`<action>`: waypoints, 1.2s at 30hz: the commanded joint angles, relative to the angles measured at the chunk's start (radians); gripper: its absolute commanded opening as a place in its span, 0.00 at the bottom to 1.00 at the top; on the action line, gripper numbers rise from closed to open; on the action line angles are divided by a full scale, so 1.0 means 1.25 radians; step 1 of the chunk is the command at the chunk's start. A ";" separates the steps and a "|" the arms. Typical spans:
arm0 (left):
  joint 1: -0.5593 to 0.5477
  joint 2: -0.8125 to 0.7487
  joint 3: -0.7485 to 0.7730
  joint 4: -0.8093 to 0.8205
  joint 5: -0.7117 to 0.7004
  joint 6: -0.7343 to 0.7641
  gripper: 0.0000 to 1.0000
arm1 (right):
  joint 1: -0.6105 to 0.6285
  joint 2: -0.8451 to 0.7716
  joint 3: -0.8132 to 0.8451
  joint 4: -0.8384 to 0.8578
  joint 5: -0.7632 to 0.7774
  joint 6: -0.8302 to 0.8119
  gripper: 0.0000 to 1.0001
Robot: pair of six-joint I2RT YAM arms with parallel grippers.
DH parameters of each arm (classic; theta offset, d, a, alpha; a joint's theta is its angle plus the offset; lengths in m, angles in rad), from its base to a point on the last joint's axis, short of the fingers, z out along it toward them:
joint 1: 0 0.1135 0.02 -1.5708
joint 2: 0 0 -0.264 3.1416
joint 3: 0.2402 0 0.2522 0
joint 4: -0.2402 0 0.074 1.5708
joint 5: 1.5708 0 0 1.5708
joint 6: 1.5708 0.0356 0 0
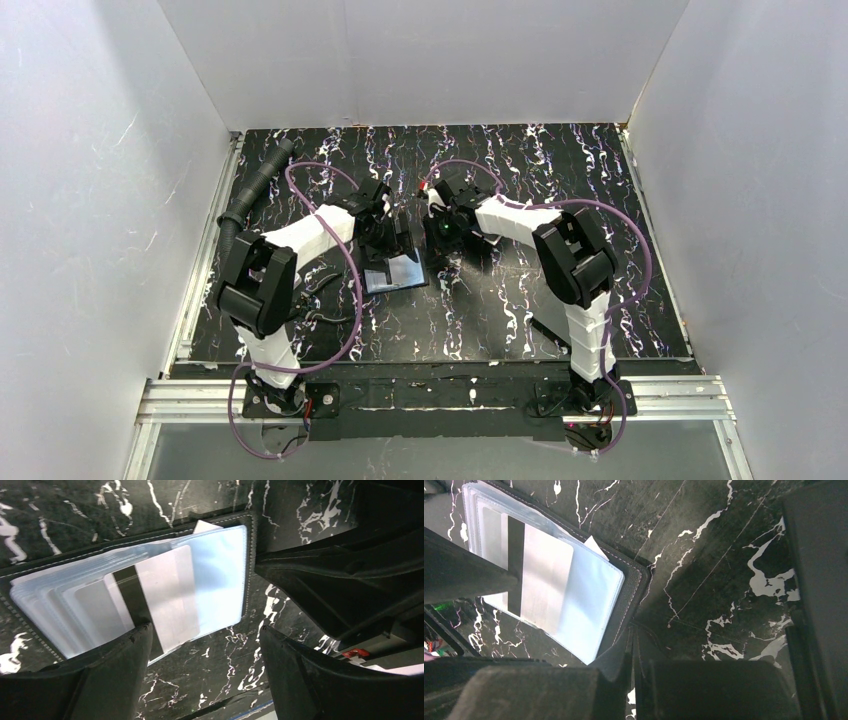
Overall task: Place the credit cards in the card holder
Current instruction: Insert the credit card into the card holder.
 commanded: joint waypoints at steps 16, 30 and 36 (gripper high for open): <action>-0.001 -0.088 -0.021 -0.037 -0.052 0.014 0.80 | 0.008 0.015 -0.018 0.032 -0.027 0.011 0.07; 0.000 -0.025 -0.028 -0.026 -0.056 0.009 0.81 | 0.010 0.009 -0.015 0.028 -0.028 0.008 0.06; 0.000 0.001 -0.041 0.020 -0.006 -0.007 0.81 | 0.011 0.015 -0.016 0.031 -0.034 0.011 0.06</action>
